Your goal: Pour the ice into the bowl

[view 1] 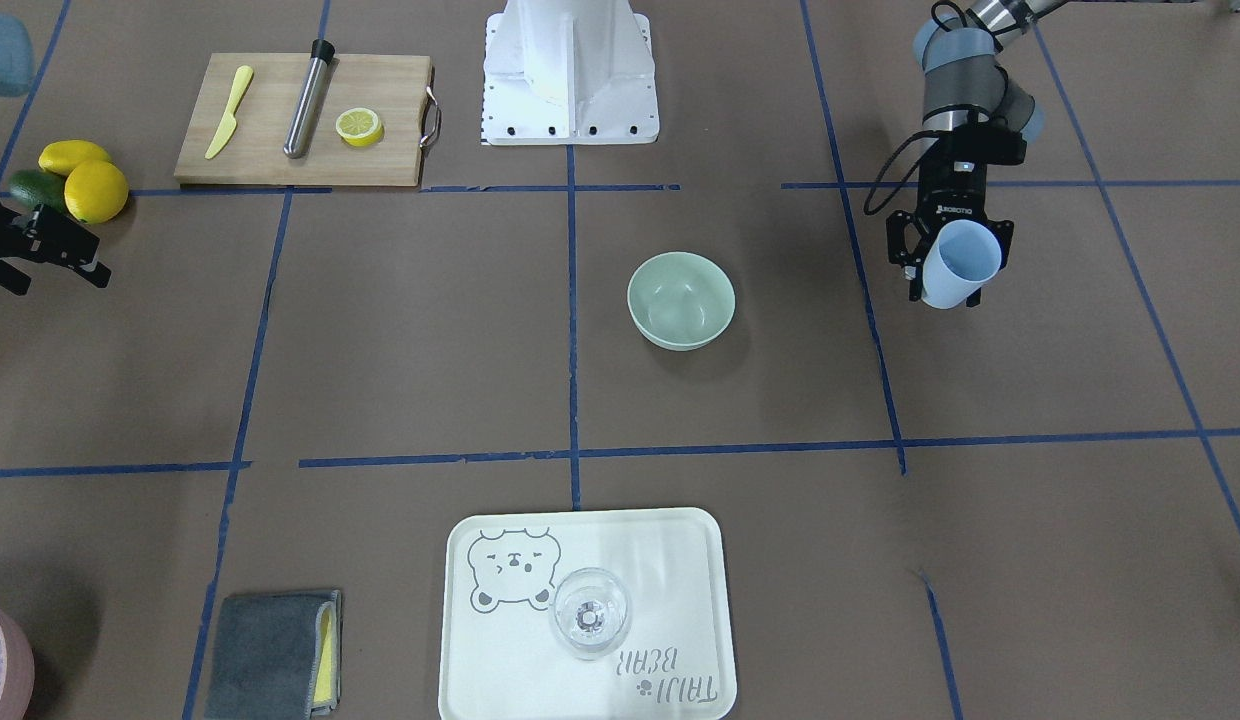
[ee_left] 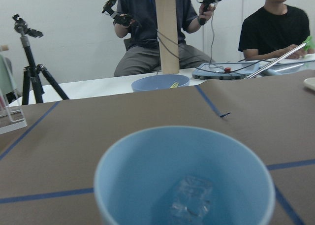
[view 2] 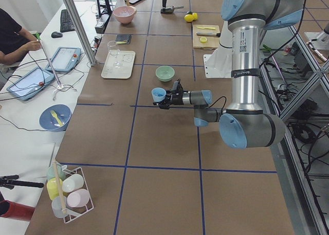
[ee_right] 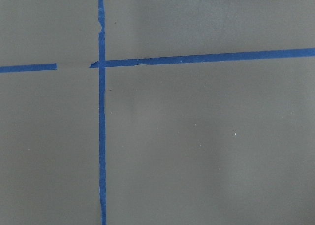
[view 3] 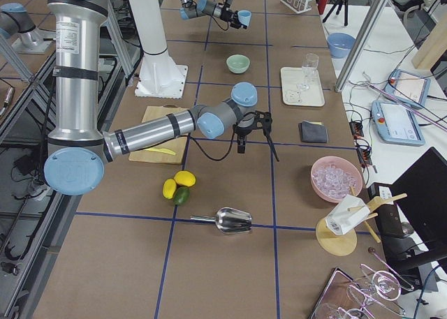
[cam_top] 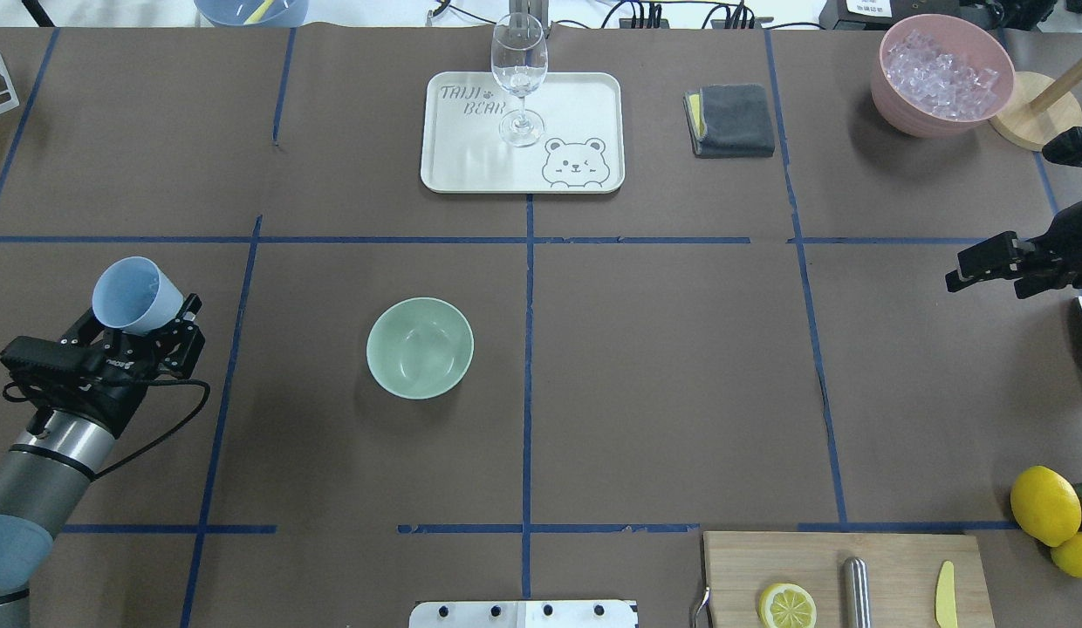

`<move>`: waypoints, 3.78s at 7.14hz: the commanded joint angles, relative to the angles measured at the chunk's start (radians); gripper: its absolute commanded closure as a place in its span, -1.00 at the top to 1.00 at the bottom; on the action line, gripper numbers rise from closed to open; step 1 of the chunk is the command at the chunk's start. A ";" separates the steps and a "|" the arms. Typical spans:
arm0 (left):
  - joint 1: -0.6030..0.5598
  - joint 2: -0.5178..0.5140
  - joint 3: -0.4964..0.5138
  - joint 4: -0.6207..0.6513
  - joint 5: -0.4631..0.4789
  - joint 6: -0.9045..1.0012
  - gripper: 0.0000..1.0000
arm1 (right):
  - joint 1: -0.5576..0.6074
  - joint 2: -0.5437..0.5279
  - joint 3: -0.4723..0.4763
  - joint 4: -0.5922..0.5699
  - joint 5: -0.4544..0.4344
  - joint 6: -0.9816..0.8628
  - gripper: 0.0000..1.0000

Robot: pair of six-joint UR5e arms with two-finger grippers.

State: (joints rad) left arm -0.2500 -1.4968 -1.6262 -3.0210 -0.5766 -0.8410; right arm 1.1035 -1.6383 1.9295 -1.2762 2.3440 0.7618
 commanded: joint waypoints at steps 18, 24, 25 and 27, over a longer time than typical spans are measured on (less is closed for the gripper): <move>0.115 -0.336 -0.046 0.517 0.132 1.499 -1.00 | -0.001 0.008 -0.001 0.000 -0.006 0.017 1.00; 0.115 -0.365 -0.024 0.547 0.259 1.928 -1.00 | -0.002 0.009 -0.007 -0.002 -0.005 0.030 1.00; 0.117 -0.368 -0.018 0.547 0.282 1.980 -1.00 | -0.002 0.009 -0.010 -0.002 -0.005 0.030 1.00; 0.117 -0.370 -0.018 0.547 0.288 1.984 -1.00 | -0.002 0.009 -0.012 -0.002 -0.005 0.030 1.00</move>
State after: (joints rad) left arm -0.1338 -1.8653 -1.6449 -2.4744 -0.2945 1.1338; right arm 1.1015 -1.6291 1.9185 -1.2778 2.3393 0.7916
